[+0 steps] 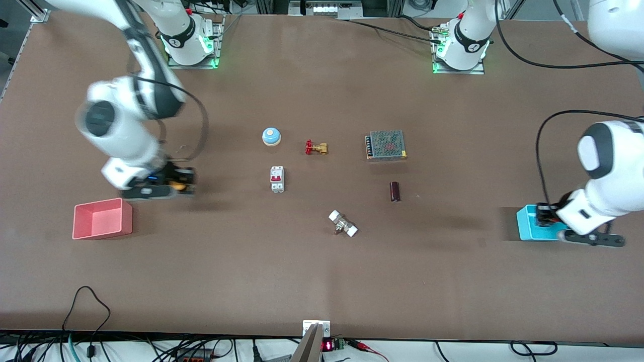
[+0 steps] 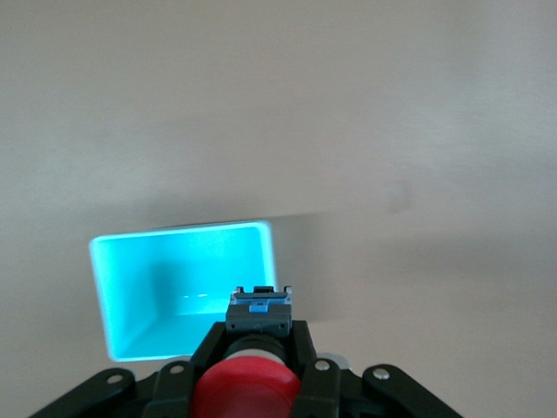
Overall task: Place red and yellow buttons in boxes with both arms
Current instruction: 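Carry the yellow button to the pink box while the left gripper carries red to cyan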
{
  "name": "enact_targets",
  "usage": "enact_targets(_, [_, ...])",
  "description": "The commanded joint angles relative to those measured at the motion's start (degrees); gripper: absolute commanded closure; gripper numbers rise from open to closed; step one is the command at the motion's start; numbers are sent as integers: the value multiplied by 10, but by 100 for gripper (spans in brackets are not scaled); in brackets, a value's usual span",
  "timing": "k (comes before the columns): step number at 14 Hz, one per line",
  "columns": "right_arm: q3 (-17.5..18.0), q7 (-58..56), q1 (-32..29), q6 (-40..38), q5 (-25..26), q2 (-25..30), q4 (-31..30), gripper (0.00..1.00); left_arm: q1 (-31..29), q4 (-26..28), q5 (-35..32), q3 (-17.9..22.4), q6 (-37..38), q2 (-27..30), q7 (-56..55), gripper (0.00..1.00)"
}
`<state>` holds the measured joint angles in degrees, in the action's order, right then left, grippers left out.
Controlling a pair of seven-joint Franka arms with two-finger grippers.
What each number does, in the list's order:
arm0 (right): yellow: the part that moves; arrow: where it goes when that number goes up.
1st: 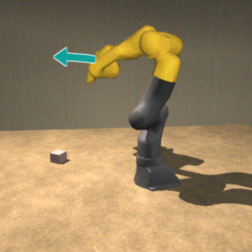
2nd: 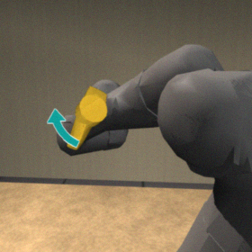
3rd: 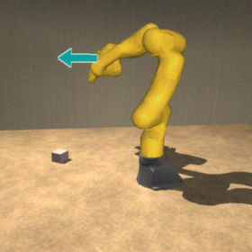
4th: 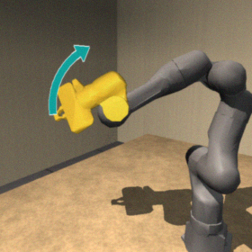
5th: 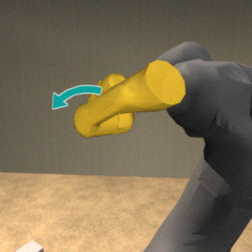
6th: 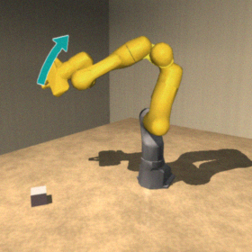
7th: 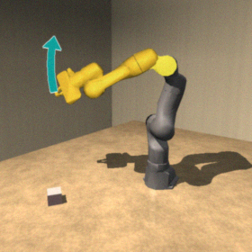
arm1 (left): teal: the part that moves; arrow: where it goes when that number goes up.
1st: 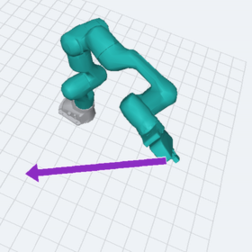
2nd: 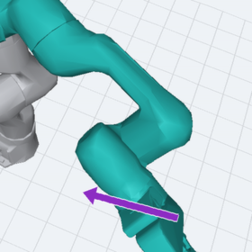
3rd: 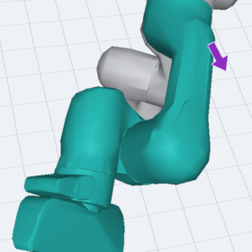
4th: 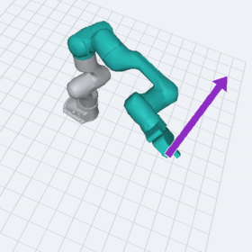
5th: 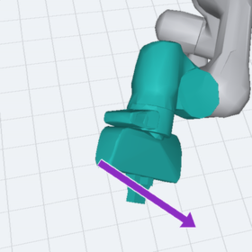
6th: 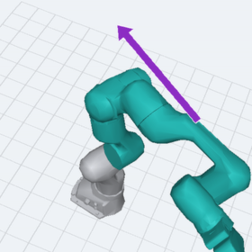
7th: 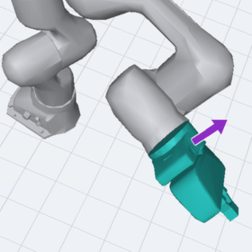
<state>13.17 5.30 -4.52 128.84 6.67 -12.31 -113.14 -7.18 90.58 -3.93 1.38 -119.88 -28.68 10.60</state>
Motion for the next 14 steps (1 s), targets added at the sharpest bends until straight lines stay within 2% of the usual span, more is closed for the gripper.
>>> enact_targets(1, [6, -122, -64, -62, -8, 10, 48, 82, -21, -47, 1, -5, 12, -46, -2, 69])
enact_targets(5, [-6, -254, -139, -54, -7, -40, 99, 82, -47, -49, 44, -6, 8, -81, 2, 69])
enact_targets(8, [-28, -303, -151, -17, -10, -87, 129, 82, -48, -50, 45, -5, 4, -98, 1, 69])
enact_targets(11, [-30, -324, -162, 45, -10, -123, 130, 82, -54, -50, 43, -4, 4, -110, 1, 69])
enact_targets(14, [-32, -325, -169, 87, -10, -159, 130, 82, -64, -52, 39, -4, -41, -120, 4, 68])
